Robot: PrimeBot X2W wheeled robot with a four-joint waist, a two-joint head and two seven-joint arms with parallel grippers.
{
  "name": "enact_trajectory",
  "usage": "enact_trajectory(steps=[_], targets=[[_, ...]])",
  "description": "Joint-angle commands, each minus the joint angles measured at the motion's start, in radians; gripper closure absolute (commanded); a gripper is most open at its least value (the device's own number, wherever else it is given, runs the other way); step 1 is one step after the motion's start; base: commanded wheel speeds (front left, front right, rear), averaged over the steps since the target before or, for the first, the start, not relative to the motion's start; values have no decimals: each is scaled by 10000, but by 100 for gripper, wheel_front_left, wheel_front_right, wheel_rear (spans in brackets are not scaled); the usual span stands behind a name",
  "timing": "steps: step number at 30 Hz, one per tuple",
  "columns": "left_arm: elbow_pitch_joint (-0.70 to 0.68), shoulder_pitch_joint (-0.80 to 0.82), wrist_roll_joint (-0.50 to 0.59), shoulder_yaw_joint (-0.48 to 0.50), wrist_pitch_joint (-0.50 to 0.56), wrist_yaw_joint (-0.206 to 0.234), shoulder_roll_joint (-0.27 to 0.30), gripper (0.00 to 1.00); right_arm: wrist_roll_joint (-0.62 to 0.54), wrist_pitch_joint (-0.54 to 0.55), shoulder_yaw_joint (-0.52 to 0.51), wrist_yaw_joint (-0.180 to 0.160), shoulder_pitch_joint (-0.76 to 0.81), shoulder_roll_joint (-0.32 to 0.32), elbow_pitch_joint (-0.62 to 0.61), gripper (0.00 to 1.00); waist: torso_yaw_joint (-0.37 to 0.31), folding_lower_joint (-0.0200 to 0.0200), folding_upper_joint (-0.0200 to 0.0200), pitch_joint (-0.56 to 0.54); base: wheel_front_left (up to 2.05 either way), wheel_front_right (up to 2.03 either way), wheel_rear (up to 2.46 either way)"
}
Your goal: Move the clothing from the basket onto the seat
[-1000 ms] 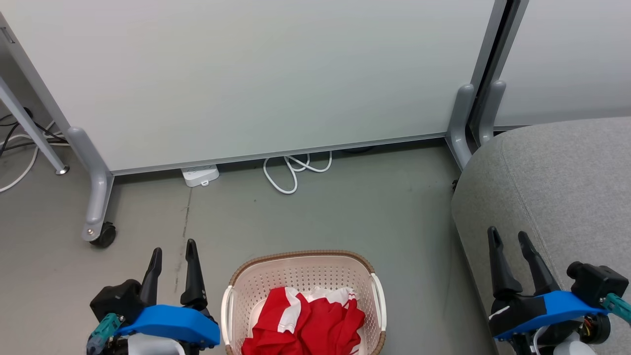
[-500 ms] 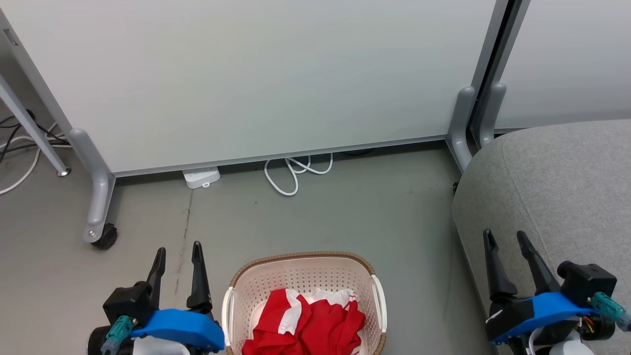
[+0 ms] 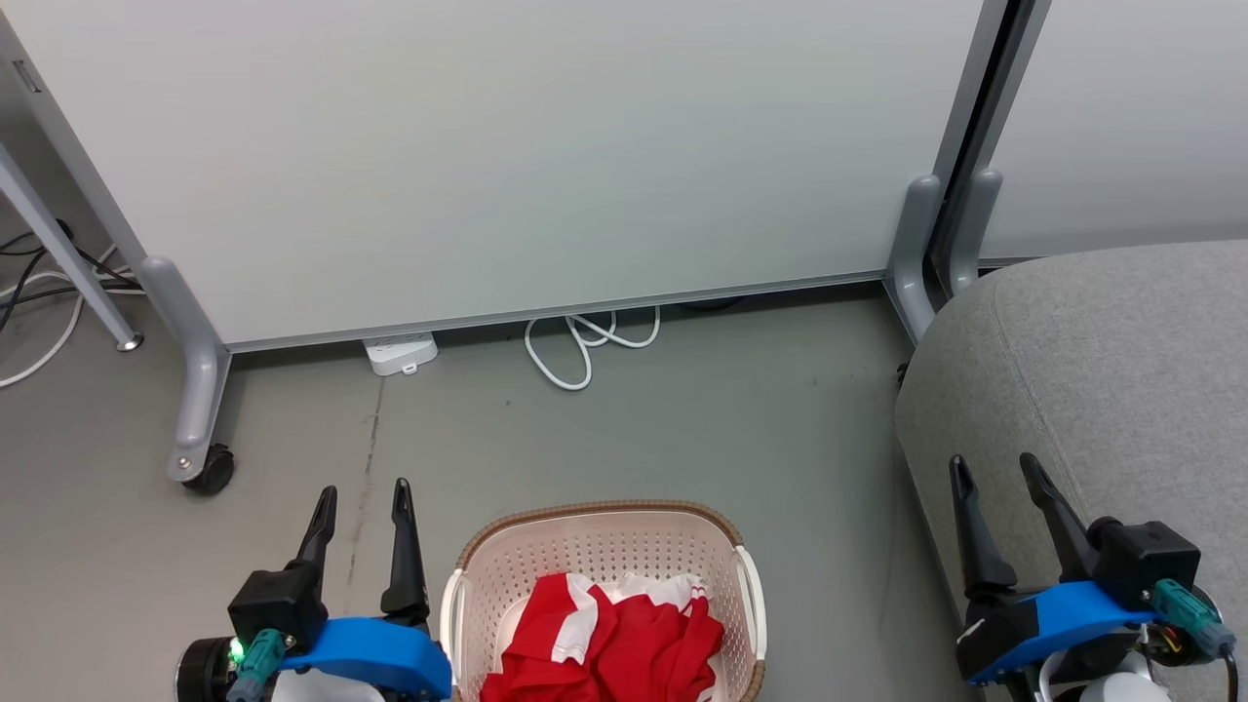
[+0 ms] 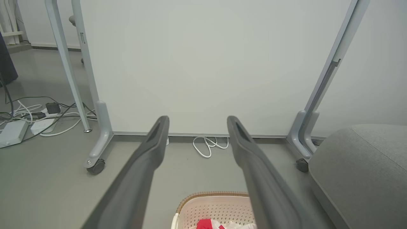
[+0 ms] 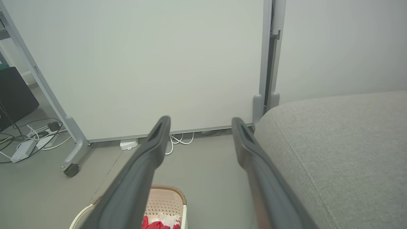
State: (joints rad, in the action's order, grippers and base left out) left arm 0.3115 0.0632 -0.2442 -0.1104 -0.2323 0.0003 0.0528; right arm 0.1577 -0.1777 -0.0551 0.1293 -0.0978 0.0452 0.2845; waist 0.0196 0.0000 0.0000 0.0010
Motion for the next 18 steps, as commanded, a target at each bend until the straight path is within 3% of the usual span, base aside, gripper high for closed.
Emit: enact_trajectory(steps=[1, 18], targets=[[-4, 122, 174, -37, -104, 24, 2, 0, -186, -84, 7, 22, -20, 75, -32, 0, 3, 0, 0, -2, 0, 0, 0], [114, 103, 1058, -175, -345, 140, -17, 0, -1154, -294, 24, 16, -7, 80, -12, 0, 32, 0, 0, -38, 0, 0, 0]])
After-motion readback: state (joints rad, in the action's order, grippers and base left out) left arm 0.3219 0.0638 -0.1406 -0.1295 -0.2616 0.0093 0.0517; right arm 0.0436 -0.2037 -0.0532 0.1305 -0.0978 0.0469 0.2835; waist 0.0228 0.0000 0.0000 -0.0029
